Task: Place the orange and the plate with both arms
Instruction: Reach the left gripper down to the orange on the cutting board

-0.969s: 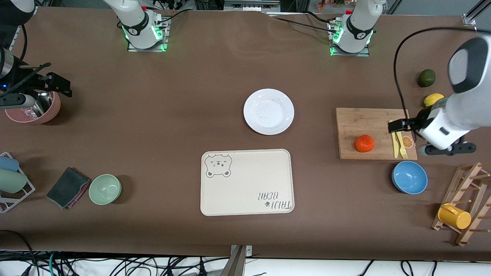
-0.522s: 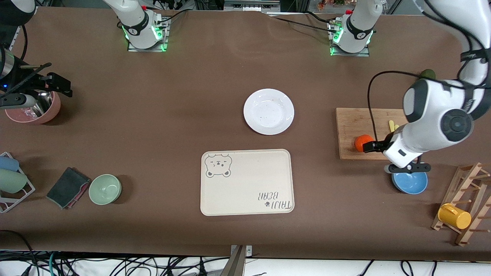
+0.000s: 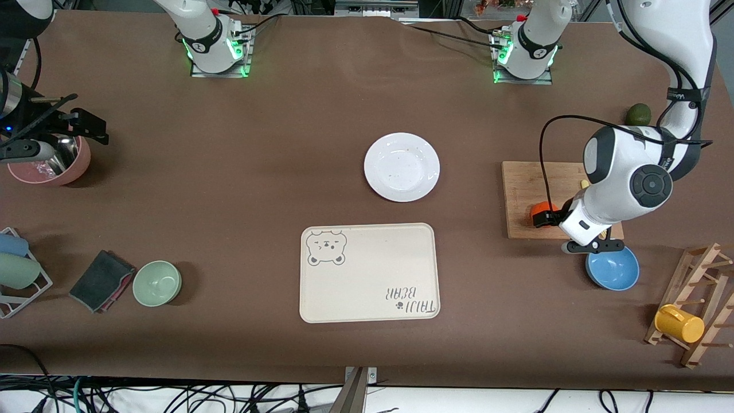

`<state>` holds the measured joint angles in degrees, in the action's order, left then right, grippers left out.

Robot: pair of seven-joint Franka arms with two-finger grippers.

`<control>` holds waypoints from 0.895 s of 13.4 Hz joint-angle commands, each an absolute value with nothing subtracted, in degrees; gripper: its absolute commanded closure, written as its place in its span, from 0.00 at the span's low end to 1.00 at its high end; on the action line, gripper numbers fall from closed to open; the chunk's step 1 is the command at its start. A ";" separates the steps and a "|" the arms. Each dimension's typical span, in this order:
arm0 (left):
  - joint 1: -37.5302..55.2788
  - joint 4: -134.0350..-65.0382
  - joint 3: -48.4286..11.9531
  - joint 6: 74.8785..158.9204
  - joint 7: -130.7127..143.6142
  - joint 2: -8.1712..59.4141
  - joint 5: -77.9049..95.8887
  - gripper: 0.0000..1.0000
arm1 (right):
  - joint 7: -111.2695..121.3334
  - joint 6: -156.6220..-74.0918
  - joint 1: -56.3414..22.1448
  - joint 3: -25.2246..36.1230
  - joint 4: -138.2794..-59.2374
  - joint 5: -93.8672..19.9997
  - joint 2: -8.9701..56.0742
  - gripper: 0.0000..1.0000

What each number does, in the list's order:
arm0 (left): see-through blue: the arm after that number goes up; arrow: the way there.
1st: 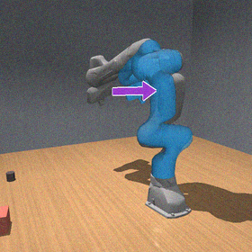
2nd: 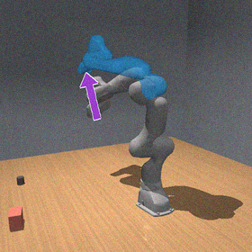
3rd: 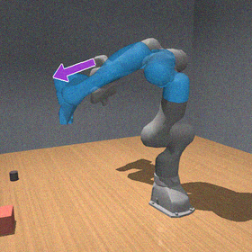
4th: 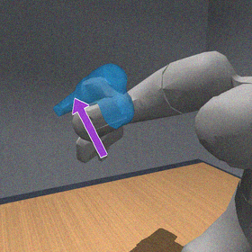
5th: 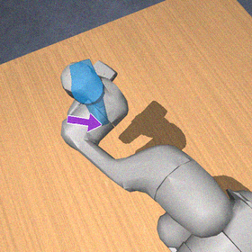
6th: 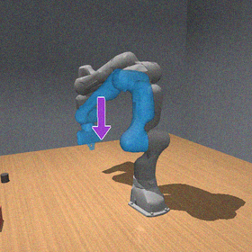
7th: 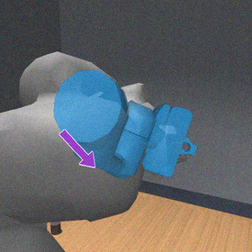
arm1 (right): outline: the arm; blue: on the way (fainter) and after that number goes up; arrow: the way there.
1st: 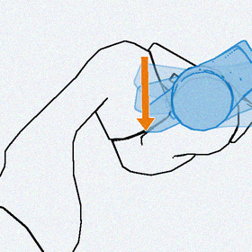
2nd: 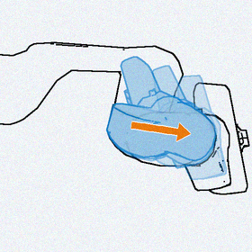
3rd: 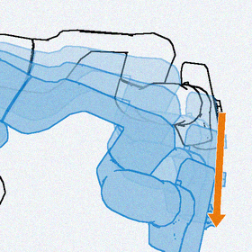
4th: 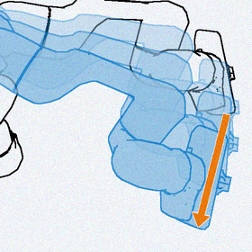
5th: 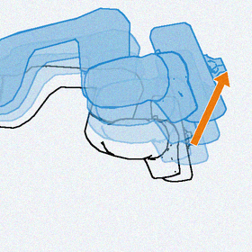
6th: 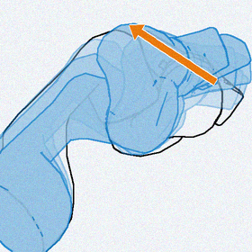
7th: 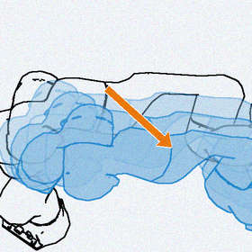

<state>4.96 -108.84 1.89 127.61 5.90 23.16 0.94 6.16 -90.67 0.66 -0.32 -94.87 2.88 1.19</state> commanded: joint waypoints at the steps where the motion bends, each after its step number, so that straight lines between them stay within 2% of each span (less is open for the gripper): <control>1: 4.57 -116.96 2.02 136.20 2.65 21.18 1.76 0.00 | 6.24 -90.00 1.32 -0.97 -94.92 2.64 0.79 0.00; 3: 3.78 -118.56 2.02 138.68 0.89 21.36 1.76 0.00 | 6.24 -89.91 1.32 -0.97 -94.92 2.64 0.70 0.00; 12: 3.96 -119.09 1.93 138.60 -1.84 23.99 1.67 0.00 | 6.24 -89.56 1.32 -0.97 -94.92 2.64 0.79 0.00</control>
